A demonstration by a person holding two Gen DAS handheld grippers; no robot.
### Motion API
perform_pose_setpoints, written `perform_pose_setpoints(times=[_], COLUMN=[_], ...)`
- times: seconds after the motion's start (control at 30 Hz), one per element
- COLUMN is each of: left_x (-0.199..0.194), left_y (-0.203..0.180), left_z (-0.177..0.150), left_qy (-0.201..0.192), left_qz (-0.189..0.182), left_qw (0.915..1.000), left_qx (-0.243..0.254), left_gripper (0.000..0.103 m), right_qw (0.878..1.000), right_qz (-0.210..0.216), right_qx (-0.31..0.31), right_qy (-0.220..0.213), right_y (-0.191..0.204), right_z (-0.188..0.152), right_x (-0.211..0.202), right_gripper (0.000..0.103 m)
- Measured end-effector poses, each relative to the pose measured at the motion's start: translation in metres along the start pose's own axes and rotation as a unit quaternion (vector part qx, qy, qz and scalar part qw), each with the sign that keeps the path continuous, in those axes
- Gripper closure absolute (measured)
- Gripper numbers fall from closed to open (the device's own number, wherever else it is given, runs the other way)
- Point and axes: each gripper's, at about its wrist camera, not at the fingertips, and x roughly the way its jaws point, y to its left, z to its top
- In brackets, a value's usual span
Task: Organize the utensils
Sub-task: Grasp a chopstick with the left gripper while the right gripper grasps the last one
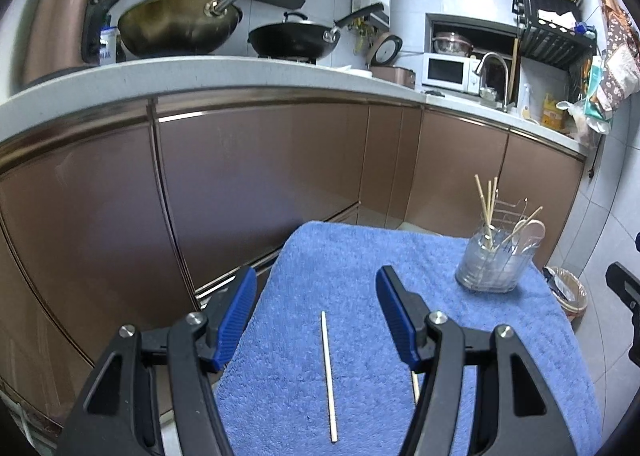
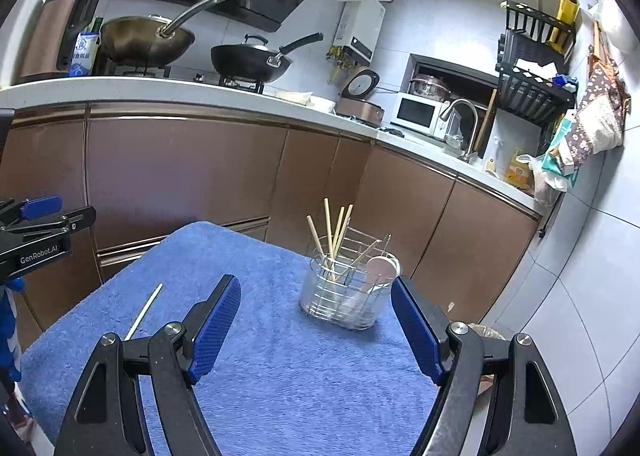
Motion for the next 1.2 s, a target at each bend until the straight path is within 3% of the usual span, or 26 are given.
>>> perform_pose_setpoints(times=[0.43, 0.77, 0.87, 1.0, 1.2], left_x=[0.053, 0.114, 0.129, 0.155, 0.186], left_y=[0.008, 0.011, 0.011, 0.013, 0.014], left_z=[-0.016, -0.029, -0.032, -0.036, -0.043], left_qy=[0.069, 0.166, 0.195, 0.249, 0.306], left_qz=[-0.02, -0.061, -0.071, -0.101, -0.118], left_qw=[0.9974, 0.9842, 0.9782, 0.9632, 0.9447], left_qx=[0.002, 0.0, 0.002, -0.008, -0.016], left_gripper=[0.043, 0.043, 0.043, 0.043, 0.044], right_qw=[0.998, 0.985, 0.972, 0.939, 0.907], right_qz=[0.041, 0.12, 0.166, 0.239, 0.264], right_qx=[-0.02, -0.025, -0.004, 0.046, 0.064], right_qy=[0.048, 0.125, 0.166, 0.243, 0.32], right_y=[0.02, 0.048, 0.054, 0.056, 0.069], right_z=[-0.003, -0.01, -0.015, -0.025, -0.041], right_x=[0.049, 0.104, 0.129, 0.173, 0.222], right_gripper=[0.027, 0.035, 0.04, 0.056, 0.068])
